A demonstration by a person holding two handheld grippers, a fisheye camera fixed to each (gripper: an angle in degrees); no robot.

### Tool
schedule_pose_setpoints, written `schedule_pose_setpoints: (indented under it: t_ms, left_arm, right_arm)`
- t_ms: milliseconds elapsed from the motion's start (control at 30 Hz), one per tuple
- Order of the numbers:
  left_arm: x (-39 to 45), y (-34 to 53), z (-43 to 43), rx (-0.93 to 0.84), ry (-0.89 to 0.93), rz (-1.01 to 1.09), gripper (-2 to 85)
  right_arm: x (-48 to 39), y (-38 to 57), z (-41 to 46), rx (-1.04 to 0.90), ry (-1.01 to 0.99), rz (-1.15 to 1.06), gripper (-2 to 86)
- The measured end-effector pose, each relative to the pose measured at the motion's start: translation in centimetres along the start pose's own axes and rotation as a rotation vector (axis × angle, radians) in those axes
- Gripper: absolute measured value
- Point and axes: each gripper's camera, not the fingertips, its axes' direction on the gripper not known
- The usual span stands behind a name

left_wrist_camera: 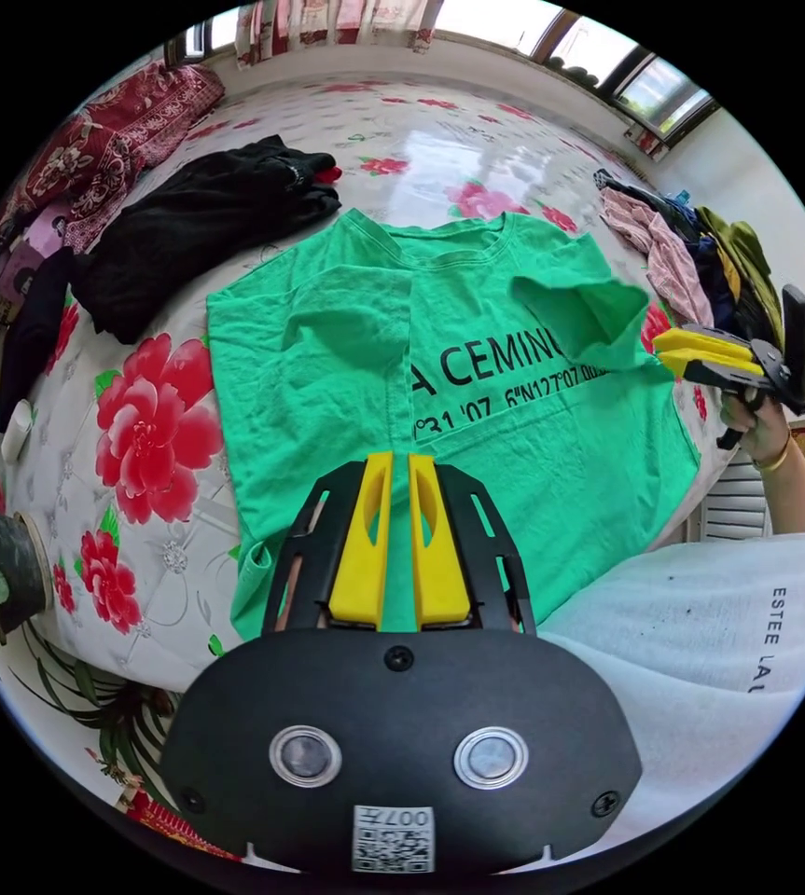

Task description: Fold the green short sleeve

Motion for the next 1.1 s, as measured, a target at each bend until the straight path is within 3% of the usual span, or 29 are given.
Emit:
schedule_pose_setpoints:
  t_ms: [100, 267, 400, 467, 600, 833, 967, 1100]
  left_arm:
    - [-0.4, 0.6, -0.6, 0.003, -0.006, -0.003, 1.8]
    - [-1.3, 0.9, -0.9, -0.007, 0.010, -0.030, 3.0]
    - [-2.4, 2.3, -2.1, 0.016, 0.017, -0.064, 4.4]
    - [-3.4, 3.8, -3.2, 0.029, 0.009, -0.097, 5.0]
    - [-6.8, 9.5, -6.8, 0.060, -0.050, -0.193, 6.5]
    - [-10.7, 19.8, -8.0, -0.004, -0.036, -0.365, 10.4]
    - [-9.9, 20.9, -5.4, -0.112, -0.107, -0.346, 10.7]
    - [-9.0, 18.8, -6.2, -0.165, -0.117, -0.214, 2.0]
  right_arm:
    - [2.2, 1.4, -1.2, 0.104, 0.174, 0.141, 3.5]
    - [5.5, -0.1, 1.6, 0.097, 0.070, 0.202, 4.7]
    - [5.3, -0.6, 10.4, -0.208, -0.026, 0.195, 6.3]
    - [5.1, 0.4, 8.1, -0.039, 0.078, 0.270, 6.7]
    - [5.6, 3.0, 2.7, 0.042, 0.079, 0.364, 7.6]
    - [6.5, 16.5, -0.9, -0.135, 0.199, 0.689, 9.9]
    - [5.3, 17.1, 1.8, -0.222, 0.242, 0.673, 8.5]
    - [4.3, 14.7, 3.0, -0.313, 0.242, 0.545, 4.4]
